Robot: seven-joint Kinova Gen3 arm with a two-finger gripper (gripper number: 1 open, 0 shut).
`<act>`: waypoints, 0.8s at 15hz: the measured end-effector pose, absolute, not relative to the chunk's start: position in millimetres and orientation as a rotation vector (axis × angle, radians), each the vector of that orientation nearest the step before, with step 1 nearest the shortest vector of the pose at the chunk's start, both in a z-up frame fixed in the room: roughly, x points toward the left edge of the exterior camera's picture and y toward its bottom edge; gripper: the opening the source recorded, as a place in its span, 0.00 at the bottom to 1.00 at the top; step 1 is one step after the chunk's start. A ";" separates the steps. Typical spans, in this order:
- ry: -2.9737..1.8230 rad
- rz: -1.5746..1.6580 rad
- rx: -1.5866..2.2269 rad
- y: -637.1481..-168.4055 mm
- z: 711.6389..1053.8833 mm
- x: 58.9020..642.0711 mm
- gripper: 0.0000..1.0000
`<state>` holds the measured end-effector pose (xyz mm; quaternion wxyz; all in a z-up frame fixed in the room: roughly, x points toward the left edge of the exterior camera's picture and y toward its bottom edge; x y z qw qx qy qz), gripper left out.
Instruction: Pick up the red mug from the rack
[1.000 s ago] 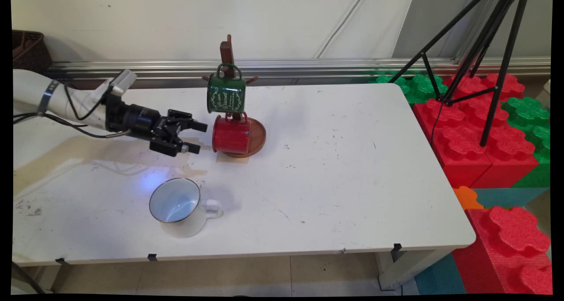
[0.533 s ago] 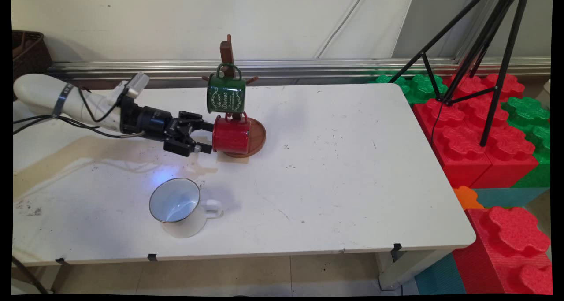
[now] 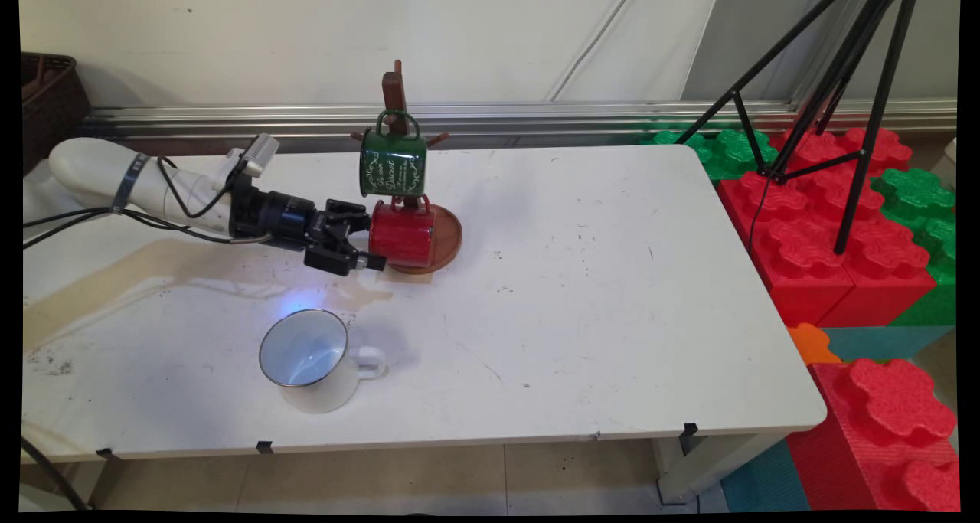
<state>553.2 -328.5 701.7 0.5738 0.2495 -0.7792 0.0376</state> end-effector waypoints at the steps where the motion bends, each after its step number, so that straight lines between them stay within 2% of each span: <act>1: -1.825 0.087 0.587 -329.1 700.9 551.6 1.00; 6: -1.824 0.086 0.594 -331.3 698.5 546.0 1.00; 7: -1.823 0.087 0.595 -332.0 698.2 544.8 0.00; 12: -1.820 0.080 0.596 -333.6 697.5 541.4 0.00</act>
